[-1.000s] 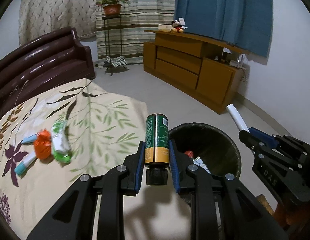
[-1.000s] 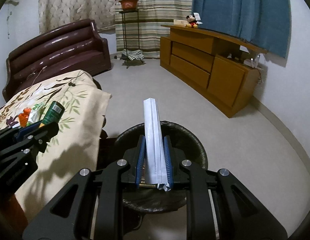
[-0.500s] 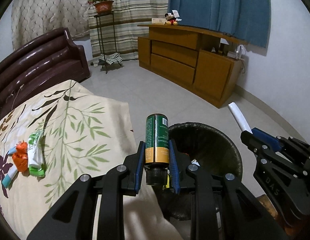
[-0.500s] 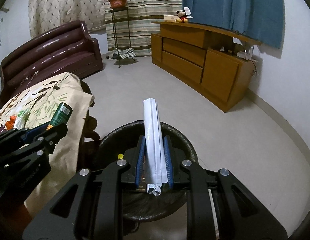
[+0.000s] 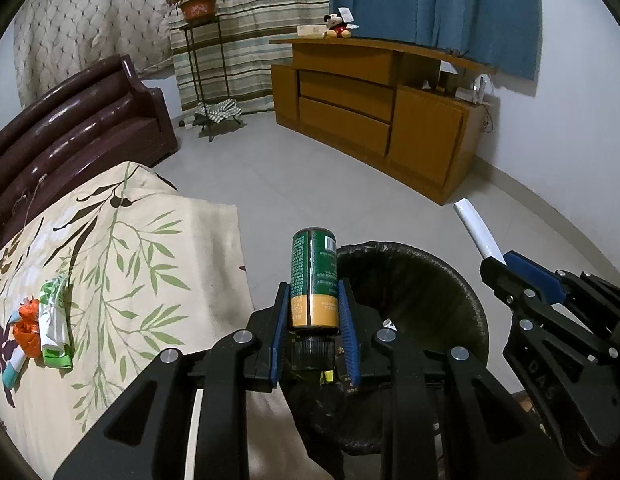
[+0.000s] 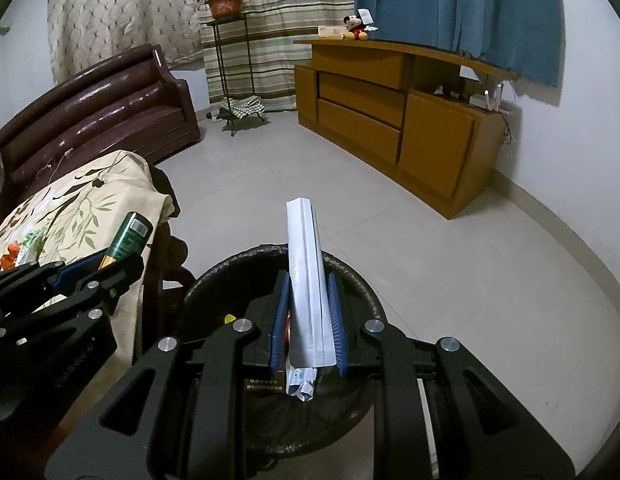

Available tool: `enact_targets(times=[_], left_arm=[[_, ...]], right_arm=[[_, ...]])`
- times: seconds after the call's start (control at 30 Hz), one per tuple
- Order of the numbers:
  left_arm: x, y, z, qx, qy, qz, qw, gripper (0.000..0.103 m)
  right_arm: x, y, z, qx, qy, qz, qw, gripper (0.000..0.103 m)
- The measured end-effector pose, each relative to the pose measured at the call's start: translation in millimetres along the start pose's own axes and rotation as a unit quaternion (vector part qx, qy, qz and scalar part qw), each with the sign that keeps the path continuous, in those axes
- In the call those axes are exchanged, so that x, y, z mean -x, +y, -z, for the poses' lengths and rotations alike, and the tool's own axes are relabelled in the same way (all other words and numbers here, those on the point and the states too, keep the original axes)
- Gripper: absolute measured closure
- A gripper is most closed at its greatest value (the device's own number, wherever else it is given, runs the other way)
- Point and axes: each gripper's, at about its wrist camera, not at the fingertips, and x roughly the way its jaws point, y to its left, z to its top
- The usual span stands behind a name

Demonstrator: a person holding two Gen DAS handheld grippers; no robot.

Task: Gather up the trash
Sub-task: 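Open both tools to drop the can and tube into the bin, then move both tools back toward the remaining trash on the bed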

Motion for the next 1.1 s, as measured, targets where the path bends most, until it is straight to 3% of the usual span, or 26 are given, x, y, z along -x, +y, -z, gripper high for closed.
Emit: enact_targets(times=[0.1, 0.17, 0.33, 0.73, 1.1], left_arm=[[1.0, -1.0, -0.4, 0.0, -0.004, -0.005, 1.0, 0.06], [1.3, -1.7, 0.0, 0.0, -0.008, -0.009, 0.9999, 0.05], [2.7, 0.8, -0.2, 0.002, -0.011, -0.014, 0.9998, 0.039], [14.5, 15.1, 1.2, 0.014, -0.014, -0.013, 0.9997, 0.035], [41.7, 53.2, 11.9, 0.031, -0.025, -0.04, 0.9984, 0.035]], right_arm=[[-1.2, -1.3, 0.6, -0.005, 0.0, 0.001, 1.0, 0.079], [-1.1, -3.4, 1.2, -0.01, -0.002, 0.001, 1.0, 0.064], [0.9, -6.1, 1.2, -0.018, -0.005, 0.002, 1.0, 0.064], [6.2, -4.5, 0.3, -0.022, -0.005, -0.001, 1.0, 0.058], [14.1, 30.9, 1.0, -0.005, -0.002, -0.031, 1.0, 0.056]])
